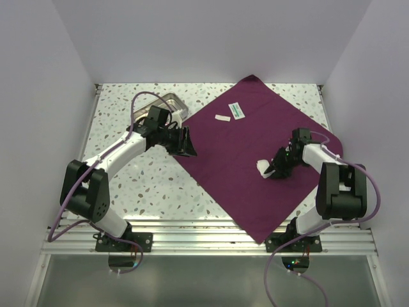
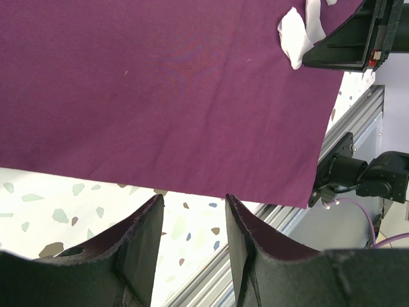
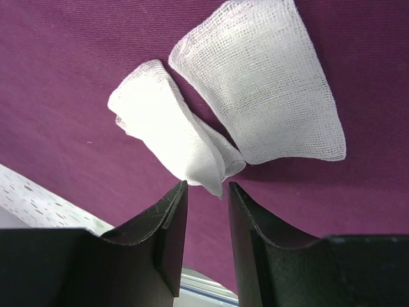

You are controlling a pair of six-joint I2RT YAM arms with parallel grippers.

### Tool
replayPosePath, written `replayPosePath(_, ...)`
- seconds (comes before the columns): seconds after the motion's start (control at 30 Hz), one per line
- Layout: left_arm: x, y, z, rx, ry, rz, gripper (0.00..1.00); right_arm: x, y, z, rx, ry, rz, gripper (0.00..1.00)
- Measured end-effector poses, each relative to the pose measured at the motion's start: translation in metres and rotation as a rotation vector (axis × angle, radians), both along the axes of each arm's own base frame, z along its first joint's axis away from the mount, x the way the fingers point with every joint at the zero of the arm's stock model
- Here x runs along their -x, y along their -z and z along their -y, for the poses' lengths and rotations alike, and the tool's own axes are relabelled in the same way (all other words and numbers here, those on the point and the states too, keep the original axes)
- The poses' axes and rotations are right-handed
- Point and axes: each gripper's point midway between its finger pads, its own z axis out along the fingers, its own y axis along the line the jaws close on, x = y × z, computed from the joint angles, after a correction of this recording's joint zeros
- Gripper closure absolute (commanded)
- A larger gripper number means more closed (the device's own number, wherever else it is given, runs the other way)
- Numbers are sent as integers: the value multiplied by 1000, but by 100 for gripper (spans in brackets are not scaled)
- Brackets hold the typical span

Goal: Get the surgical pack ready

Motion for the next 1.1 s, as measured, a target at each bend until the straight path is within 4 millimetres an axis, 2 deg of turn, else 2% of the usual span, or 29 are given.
replayPosePath(0.43, 1, 0, 1, 4, 3, -1, 53, 1, 10, 2, 10, 92, -23, 64)
replayPosePath(0.97, 1, -1, 1, 6, 5, -2, 53, -3, 12, 4, 11, 149, -28, 73)
replayPosePath(1.1, 1, -1, 1, 6, 5, -2, 53, -4, 12, 4, 13, 149, -28, 72)
